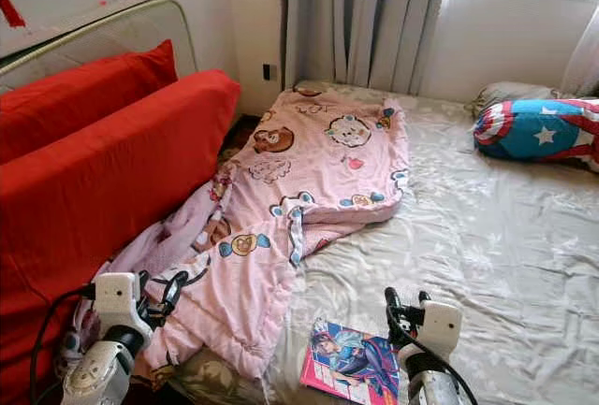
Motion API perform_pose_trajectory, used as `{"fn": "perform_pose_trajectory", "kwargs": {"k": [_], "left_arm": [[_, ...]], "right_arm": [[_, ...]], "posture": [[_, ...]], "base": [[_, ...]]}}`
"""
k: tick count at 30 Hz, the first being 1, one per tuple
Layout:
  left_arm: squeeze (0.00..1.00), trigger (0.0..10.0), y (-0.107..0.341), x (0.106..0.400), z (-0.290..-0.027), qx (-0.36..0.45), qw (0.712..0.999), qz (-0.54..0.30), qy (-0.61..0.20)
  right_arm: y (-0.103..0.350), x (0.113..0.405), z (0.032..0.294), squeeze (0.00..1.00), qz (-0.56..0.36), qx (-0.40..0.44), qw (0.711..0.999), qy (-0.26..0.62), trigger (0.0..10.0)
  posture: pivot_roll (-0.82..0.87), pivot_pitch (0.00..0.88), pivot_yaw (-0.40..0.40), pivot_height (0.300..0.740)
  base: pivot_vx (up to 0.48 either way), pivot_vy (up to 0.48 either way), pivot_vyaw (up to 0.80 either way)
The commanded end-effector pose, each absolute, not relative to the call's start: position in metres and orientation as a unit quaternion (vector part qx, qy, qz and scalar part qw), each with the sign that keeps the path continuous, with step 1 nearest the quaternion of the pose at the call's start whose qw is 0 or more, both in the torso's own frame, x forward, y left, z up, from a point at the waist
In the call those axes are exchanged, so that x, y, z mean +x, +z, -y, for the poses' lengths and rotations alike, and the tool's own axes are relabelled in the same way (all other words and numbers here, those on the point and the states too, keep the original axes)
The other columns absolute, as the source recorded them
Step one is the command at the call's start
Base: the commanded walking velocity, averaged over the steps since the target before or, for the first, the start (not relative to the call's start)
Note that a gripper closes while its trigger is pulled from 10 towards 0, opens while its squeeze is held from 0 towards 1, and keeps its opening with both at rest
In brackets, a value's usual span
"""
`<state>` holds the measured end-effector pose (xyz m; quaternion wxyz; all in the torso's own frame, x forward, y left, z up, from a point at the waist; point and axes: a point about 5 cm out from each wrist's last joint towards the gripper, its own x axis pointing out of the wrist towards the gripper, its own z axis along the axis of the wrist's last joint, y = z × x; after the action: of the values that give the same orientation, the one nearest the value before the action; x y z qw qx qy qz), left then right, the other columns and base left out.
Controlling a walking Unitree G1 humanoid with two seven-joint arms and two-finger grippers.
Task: Clean up the room
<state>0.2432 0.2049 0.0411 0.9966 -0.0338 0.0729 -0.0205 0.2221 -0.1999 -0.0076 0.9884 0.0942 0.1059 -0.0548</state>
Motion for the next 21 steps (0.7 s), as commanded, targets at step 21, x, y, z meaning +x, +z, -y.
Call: {"fn": "perform_pose_trajectory", "kwargs": {"k": [21], "left_arm": [[0.00,10.0,0.0495,0.2413,-0.2053,-0.025,0.997,-0.067,-0.029]], "right_arm": [[-0.0024,0.2317,0.2029,0.00,-0.114,0.077,0.989,-0.046,10.0]], "posture": [[0.02,0.000,-0.039,0.669]], "base": [[0.000,0.000,0.00]]}}
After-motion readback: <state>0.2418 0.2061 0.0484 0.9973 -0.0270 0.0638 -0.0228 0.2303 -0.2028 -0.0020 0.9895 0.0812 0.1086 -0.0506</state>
